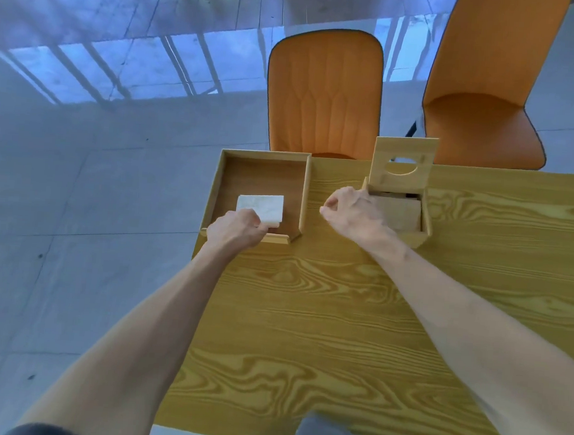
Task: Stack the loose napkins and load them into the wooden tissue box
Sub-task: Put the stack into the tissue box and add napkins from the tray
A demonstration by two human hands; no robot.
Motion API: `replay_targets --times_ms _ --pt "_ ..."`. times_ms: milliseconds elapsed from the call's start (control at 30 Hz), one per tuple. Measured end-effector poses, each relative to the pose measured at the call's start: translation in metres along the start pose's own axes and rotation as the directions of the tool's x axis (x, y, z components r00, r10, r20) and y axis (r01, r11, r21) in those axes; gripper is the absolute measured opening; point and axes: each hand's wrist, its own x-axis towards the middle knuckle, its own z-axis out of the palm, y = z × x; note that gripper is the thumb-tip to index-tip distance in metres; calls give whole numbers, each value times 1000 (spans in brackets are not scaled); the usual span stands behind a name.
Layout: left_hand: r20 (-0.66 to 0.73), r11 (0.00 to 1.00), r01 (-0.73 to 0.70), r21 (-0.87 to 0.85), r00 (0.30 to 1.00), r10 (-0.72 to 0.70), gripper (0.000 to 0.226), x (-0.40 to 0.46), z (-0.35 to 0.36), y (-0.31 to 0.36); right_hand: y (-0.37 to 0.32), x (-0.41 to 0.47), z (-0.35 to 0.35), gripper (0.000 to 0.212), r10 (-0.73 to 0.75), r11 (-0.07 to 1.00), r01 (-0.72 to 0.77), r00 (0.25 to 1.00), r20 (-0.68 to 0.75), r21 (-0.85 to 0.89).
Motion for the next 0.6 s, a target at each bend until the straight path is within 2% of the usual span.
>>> replay_targets --times_ms 167,267,433,600 --pt "17 995 15 -98 1000 -13 42 26 -1 -37 -39 18 37 27 79 993 -85 994 75 85" --pt "30 952 47 -303 999 -40 51 42 0 -48 -56 30 54 27 136 971 -152 986 95 187" --pt "120 806 139 -575 989 -85 56 66 1 -50 -74 47 73 34 230 939 -261 961 156 225" --pt "246 557 325 -764 945 -214 59 93 7 -55 -85 64 87 25 265 914 -317 940 216 254"
